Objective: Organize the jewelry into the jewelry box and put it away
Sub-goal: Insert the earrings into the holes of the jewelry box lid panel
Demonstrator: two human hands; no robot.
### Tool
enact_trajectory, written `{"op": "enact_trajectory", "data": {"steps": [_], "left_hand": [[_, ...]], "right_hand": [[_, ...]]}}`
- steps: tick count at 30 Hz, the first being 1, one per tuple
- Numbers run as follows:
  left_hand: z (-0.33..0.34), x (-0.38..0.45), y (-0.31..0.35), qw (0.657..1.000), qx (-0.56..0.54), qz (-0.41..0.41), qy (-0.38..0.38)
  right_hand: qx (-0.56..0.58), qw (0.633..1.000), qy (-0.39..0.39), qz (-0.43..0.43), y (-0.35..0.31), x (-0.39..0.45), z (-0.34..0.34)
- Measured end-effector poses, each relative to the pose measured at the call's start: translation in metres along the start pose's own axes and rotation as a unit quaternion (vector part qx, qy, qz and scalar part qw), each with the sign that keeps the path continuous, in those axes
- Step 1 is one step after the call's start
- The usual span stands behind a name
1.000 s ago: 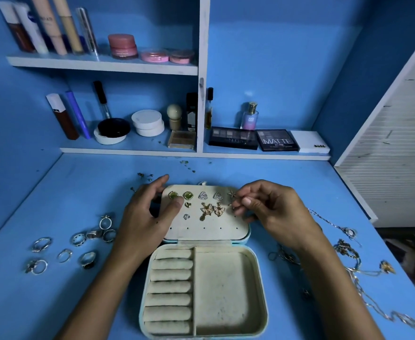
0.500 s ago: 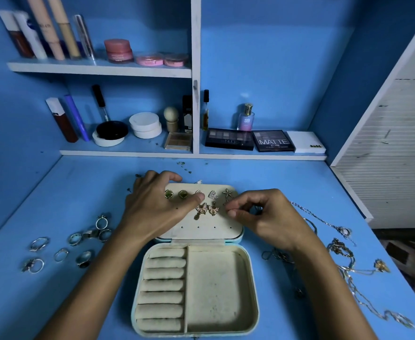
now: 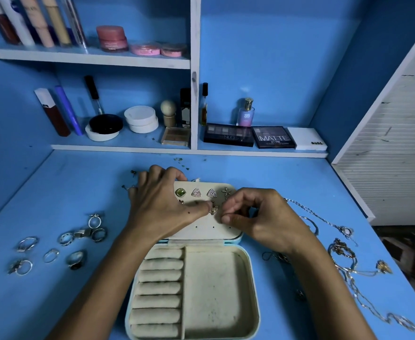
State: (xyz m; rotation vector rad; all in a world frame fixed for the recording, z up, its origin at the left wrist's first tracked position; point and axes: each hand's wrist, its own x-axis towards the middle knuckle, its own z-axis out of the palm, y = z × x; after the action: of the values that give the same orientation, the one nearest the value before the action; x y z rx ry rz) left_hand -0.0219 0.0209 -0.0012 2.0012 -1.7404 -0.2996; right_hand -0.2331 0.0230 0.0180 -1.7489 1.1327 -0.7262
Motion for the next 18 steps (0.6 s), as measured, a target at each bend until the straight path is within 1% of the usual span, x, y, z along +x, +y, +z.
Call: {"op": "enact_trajectory", "data": {"steps": [3, 9, 14, 18], "left_hand": [[0.001, 0.001, 0.001, 1.000, -0.002, -0.003, 0.003], [0.002, 0.002, 0.000, 1.000, 0.001, -0.001, 0.008], [0.004, 0.002, -0.001, 1.000, -0.008, 0.002, 0.030], [0.005, 0.002, -0.001, 1.000, -0.007, 0.001, 0.027]], "right_hand": [[0.020, 1.000, 0.004, 0.005, -0.003, 0.000, 0.003], [0.021, 0.999, 0.021, 0.015, -0.005, 0.001, 0.008], [0.034, 0.999, 0.034, 0.025, -0.007, 0.001, 0.011], [0.048, 0.998, 0.039, 0.032, -0.008, 0.002, 0.013]]}}
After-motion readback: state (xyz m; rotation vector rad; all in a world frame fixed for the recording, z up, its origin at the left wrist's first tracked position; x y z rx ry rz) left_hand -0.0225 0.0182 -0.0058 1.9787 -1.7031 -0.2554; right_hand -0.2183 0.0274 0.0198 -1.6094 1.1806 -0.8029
